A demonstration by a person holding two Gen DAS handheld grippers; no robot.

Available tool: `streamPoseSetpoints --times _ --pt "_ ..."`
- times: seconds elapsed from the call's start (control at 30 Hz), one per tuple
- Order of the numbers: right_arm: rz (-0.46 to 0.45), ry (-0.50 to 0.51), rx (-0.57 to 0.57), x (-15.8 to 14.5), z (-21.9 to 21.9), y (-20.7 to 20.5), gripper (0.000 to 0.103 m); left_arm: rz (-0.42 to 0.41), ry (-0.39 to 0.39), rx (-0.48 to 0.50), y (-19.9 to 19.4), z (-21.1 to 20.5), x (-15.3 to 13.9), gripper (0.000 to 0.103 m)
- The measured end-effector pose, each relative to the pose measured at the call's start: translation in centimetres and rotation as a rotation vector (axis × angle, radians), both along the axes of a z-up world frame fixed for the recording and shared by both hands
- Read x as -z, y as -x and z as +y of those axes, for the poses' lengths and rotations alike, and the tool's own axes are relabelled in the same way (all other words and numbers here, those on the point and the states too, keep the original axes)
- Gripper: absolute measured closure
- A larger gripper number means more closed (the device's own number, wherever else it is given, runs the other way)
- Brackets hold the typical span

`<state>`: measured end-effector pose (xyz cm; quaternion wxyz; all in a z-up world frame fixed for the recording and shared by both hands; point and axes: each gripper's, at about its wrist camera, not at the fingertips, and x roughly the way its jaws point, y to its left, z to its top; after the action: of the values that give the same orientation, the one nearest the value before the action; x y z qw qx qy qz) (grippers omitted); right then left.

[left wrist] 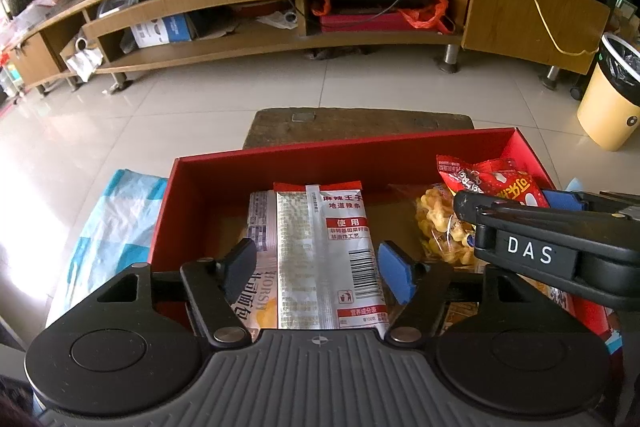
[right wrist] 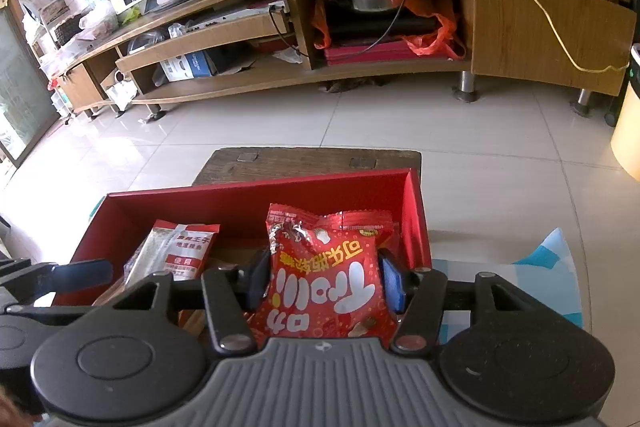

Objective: Organize snacks
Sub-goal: 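Lower both packs into the red box and open both tools, then withdraw both tools from the box toward the remaining snacks on the cloth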

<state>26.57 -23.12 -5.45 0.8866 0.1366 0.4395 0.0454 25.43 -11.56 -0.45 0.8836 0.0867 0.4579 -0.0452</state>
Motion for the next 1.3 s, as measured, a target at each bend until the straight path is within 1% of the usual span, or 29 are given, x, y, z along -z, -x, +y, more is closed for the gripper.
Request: streamPoseSetpoints --times 0.23,0.33,0.43,0.5,0.53,0.6,0.7,0.97,1.3 --pt "-0.003 0.005 -0.008 0.3 0.5 -0.3 0.048 0.002 -0.006 -0.009 -0.1 0.2 0.2 0.026" --pt "-0.005 -0.052 -0.026 0.0 0.5 -0.4 0.048 -0.007 -0.007 -0.014 -0.2 0.4 -0.1 0.023" --pt "-0.023 -0.082 -0.041 -0.5 0.7 -0.4 0.047 -0.012 0.006 -0.017 -0.1 0.6 -0.4 0.021" --pt "-0.048 -0.093 -0.05 -1.0 0.8 -0.2 0.042 -0.018 0.01 -0.017 0.1 0.7 -0.8 0.021" --pt "-0.05 -0.085 -0.043 -1.3 0.8 -0.1 0.037 -0.021 0.01 -0.016 0.3 0.7 -0.9 0.02" --pt "-0.06 -0.072 -0.027 -1.7 0.7 0.0 0.036 -0.026 0.011 -0.011 0.7 0.8 -1.3 0.019" --pt "-0.061 -0.079 -0.009 -2.3 0.1 0.4 0.036 -0.035 0.01 -0.002 1.5 1.0 -1.9 0.018" --pt "-0.067 -0.042 -0.004 -4.5 -0.6 3.3 0.035 -0.048 0.016 0.028 4.2 1.3 -3.2 0.017" --pt "-0.067 -0.027 0.01 -7.0 -1.0 7.5 0.034 -0.06 0.027 0.056 7.8 2.1 -4.3 0.016"
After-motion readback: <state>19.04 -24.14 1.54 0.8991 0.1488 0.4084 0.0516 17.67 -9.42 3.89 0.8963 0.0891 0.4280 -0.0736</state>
